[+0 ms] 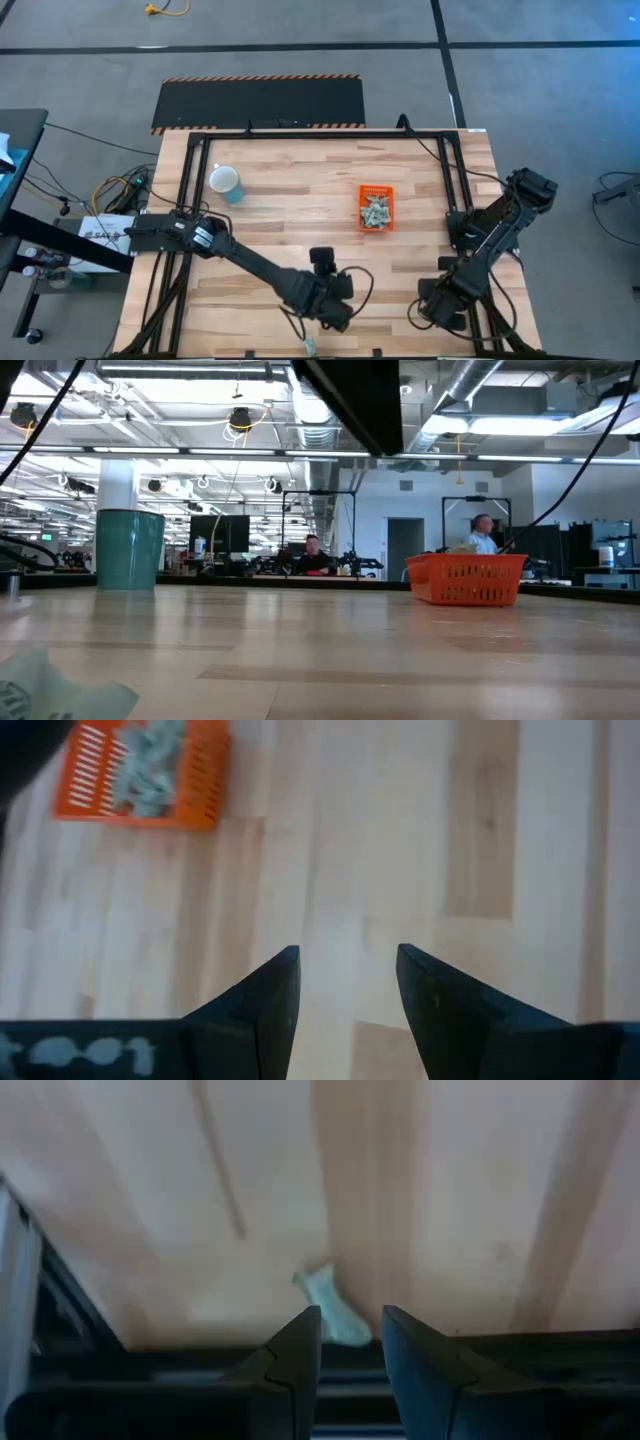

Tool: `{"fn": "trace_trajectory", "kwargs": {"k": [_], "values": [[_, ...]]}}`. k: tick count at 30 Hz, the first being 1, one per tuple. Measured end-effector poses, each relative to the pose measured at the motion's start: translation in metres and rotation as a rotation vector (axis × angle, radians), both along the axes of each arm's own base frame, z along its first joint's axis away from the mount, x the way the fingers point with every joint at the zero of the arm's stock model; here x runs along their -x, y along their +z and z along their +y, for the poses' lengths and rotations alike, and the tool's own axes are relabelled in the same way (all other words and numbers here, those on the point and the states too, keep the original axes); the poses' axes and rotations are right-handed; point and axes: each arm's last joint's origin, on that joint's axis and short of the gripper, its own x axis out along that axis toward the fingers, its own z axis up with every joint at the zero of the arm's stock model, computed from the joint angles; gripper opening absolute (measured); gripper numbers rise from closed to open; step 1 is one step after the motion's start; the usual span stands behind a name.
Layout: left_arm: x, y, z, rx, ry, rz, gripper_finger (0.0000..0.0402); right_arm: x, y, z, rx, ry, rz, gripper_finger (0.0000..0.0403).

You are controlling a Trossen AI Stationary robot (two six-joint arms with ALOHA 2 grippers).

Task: Pick and place Stevia / Truvia into bins
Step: Put the right stevia packet into the orange bin

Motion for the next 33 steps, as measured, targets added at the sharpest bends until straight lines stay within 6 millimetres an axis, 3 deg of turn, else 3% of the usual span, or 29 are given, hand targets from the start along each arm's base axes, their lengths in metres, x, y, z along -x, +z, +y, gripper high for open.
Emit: {"fn": "trace_trajectory", "kwargs": {"k": [8,12,20,33], "values": [[-0.002,-0.018,-0.018,0.022,-0.049,-0.078,0.0158,0.02,0.0,0.015,-0.037,0.162,-0.019,0.0113],[-0.007,-0.014,-0.02,0.052,-0.04,-0.145,0.0158,0.027,-0.003,0.023,-0.053,0.203,-0.043,0.015],[-0.009,-0.012,-0.025,0.005,-0.061,-0.198,0.0158,0.028,-0.009,0.019,-0.006,0.192,-0.066,0.0213],[-0.009,-0.011,-0.024,0.012,-0.033,-0.215,0.0158,0.027,-0.009,0.021,0.0,0.161,-0.112,0.0205]]}}
